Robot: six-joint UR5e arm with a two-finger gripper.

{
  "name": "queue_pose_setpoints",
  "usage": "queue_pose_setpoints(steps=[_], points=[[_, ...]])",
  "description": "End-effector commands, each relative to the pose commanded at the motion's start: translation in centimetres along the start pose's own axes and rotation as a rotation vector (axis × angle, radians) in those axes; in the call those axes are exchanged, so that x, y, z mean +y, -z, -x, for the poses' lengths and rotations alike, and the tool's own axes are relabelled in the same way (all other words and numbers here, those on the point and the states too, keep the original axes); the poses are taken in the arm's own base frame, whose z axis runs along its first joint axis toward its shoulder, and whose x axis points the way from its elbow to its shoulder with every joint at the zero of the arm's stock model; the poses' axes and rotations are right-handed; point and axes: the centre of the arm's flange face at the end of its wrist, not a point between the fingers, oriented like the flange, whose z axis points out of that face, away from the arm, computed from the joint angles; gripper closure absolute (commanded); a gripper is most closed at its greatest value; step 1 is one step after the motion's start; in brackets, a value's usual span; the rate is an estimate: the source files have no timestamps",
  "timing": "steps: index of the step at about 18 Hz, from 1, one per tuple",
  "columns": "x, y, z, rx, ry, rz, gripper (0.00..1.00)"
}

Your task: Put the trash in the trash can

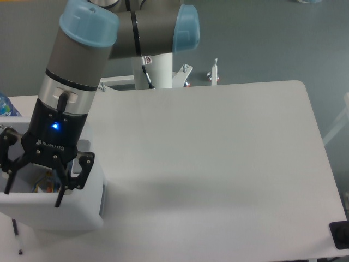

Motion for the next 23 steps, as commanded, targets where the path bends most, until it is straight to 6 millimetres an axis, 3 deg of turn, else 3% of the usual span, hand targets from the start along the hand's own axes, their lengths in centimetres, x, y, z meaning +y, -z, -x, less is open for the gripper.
queue_pose_setpoints(steps=[5, 7, 13, 23], points=[[0.8, 2.9, 9.1, -0.088, 0.063, -0.013, 0.00], [1.9, 5.0, 12.8, -0.130, 0.070, -0.015, 0.00], [5.5, 8.3, 23.9, -0.227, 0.035, 0.013, 0.00], [10.0, 10.6, 35.2, -0.286, -0.150, 0.094, 0.00]])
